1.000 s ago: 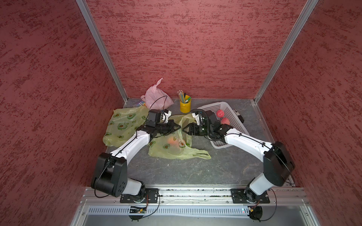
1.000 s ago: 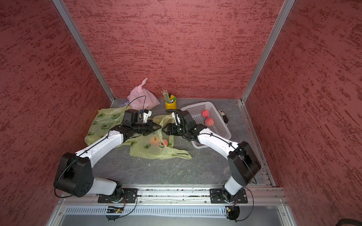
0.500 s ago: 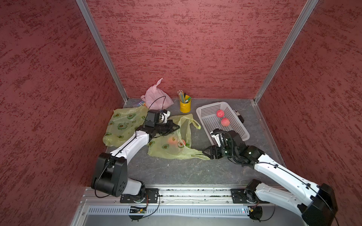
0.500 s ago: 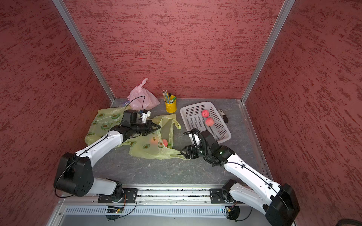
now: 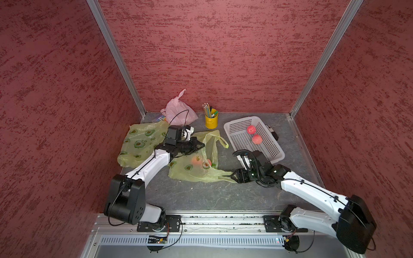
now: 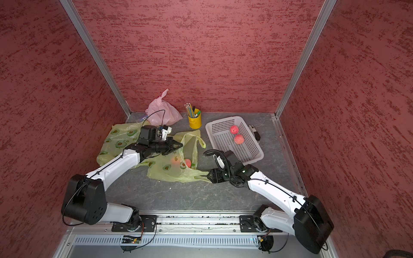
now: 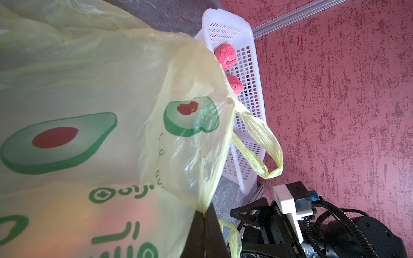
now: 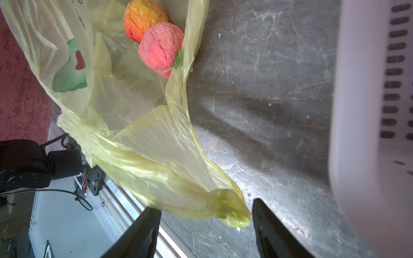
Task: Place the peach into a plastic bag & tie a knot
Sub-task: Adjust the plastic bag at the center of the board.
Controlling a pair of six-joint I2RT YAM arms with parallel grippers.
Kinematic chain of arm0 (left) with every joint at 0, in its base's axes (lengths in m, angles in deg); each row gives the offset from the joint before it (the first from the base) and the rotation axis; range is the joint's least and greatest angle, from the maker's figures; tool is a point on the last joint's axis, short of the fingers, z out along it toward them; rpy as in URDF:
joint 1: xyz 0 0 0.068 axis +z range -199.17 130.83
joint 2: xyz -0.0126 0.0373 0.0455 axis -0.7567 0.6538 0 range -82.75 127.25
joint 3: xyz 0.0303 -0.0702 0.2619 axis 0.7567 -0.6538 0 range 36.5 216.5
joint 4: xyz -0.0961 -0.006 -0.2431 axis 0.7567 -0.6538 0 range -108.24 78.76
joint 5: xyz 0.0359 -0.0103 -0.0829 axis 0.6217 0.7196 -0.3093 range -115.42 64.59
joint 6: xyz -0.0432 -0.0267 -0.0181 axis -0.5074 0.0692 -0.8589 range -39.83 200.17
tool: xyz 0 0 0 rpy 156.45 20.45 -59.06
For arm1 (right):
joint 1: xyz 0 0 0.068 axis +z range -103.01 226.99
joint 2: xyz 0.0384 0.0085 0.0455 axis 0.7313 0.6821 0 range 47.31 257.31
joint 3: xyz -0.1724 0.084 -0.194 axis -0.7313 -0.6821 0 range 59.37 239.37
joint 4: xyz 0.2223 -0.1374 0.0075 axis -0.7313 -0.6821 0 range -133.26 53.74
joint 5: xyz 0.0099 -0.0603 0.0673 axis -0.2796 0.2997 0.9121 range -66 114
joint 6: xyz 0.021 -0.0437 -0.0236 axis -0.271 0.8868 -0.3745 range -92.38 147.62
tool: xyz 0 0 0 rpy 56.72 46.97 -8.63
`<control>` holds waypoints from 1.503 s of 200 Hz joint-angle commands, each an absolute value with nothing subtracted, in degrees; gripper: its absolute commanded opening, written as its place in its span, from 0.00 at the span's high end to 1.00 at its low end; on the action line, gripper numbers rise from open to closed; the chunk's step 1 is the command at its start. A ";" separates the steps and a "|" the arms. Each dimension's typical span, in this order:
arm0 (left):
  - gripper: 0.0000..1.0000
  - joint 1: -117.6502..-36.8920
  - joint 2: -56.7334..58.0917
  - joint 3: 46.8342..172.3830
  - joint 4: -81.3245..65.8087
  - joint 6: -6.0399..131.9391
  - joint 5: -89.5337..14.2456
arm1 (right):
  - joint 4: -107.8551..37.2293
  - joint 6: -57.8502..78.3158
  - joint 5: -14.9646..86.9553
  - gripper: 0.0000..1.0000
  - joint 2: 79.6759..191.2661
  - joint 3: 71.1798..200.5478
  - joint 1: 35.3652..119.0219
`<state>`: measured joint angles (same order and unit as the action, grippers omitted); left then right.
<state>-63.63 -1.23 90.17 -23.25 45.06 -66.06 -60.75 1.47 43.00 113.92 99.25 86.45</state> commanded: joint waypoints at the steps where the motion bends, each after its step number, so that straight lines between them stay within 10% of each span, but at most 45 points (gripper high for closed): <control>1: 1.00 -63.32 -0.74 90.71 -24.07 46.31 -66.92 | -55.49 1.30 43.98 0.34 115.50 98.83 86.89; 43: 1.00 -63.32 -0.82 90.82 -24.26 46.33 -66.72 | -54.29 2.02 44.60 0.49 117.93 98.68 86.97; 105: 0.96 -63.23 -1.64 91.44 -25.18 46.33 -66.31 | -51.85 -1.14 48.10 1.00 111.84 98.66 86.98; 149: 0.34 -64.01 -9.91 94.11 -35.68 50.45 -55.07 | -52.81 -3.98 50.20 1.00 110.36 109.33 86.98; 232: 0.15 -85.57 -31.06 96.48 -34.11 71.87 -32.13 | -56.79 -3.59 52.88 1.00 122.96 141.09 88.52; 300: 0.09 -98.57 -25.66 96.53 -27.49 82.54 -4.95 | -58.68 -5.91 51.83 1.00 133.52 155.38 92.25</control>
